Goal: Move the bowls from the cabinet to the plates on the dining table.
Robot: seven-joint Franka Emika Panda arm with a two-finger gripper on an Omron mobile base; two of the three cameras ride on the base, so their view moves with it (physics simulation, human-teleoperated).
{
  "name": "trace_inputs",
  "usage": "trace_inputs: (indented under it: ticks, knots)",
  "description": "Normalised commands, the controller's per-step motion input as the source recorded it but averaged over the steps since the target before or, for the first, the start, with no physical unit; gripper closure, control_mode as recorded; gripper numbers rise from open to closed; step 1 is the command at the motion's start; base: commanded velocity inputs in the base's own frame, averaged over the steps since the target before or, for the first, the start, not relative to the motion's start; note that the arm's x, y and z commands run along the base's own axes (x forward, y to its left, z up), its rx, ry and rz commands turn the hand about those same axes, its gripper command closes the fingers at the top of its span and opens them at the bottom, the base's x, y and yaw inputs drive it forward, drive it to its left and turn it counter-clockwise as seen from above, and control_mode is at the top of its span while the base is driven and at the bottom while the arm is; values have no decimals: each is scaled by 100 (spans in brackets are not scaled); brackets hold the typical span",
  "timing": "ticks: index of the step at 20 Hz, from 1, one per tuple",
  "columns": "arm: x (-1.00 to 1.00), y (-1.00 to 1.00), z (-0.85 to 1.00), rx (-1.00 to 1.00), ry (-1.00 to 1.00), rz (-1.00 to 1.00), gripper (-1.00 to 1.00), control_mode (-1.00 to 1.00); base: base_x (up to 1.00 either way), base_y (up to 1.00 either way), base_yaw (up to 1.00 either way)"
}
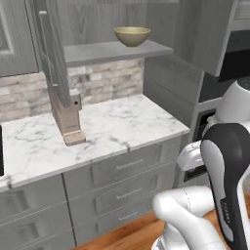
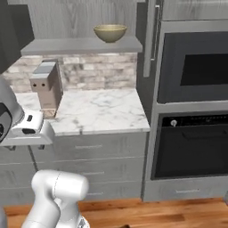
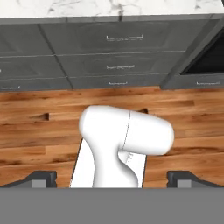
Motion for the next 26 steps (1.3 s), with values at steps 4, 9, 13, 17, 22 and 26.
trace_inputs:
  ticks: [4,9,13,17,22,26]
  knots:
    - [0,0,0,0,0,0,-100,100,54,-6,10]
    - [0,0,0,0,0,0,-100,100,78,0,18]
    - [0,0,0,0,0,0,-100,100,90,-13,18]
    - [0,0,0,0,0,0,-100,100,72,-25,12]
    - [0,0,0,0,0,0,-100,100,61,-31,6]
    - [0,0,0,0,0,0,-100,100,43,-32,1]
